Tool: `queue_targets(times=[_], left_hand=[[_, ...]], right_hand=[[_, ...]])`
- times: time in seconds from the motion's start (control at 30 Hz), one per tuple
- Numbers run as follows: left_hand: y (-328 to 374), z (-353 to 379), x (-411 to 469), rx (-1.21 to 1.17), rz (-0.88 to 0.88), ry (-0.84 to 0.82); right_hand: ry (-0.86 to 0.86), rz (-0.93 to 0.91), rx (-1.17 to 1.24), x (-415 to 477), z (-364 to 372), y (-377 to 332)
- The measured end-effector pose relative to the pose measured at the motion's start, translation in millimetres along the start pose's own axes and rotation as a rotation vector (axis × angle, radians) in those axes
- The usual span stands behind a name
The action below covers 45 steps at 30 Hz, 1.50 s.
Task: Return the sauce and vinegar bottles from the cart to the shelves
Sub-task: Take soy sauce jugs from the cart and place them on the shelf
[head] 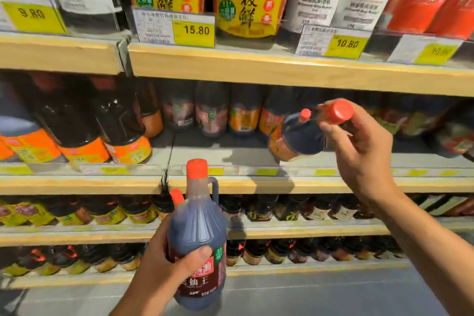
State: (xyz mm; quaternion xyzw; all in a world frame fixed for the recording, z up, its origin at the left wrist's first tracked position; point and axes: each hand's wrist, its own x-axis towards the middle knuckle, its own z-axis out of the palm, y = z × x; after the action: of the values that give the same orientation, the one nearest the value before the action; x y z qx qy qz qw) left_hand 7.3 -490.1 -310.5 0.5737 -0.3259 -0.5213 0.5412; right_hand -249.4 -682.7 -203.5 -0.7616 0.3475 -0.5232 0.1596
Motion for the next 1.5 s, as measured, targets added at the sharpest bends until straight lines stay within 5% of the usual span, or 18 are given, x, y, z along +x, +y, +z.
queue_targets(times=[0.27,0.73,1.1,1.17,1.3,1.5], left_hand=[[-29,-11,26,0.004,0.079,0.038],[-22,-25,34,-0.011,0.053,0.022],[-3,-23,39,-0.07,0.033,0.012],[1,-22,40,-0.093,0.022,0.013],[11,-19,38,-0.137,0.019,0.001],[19,-13,45,-0.147,0.023,-0.004]], right_hand=[[-0.031,0.151,-0.071,23,12,46],[-0.348,0.472,0.085,70,41,57],[-0.332,0.573,0.073,76,55,35],[-0.191,0.637,0.101,58,49,34],[0.227,0.307,0.063,-5,44,9],[-0.66,0.534,0.214,-81,88,-51]])
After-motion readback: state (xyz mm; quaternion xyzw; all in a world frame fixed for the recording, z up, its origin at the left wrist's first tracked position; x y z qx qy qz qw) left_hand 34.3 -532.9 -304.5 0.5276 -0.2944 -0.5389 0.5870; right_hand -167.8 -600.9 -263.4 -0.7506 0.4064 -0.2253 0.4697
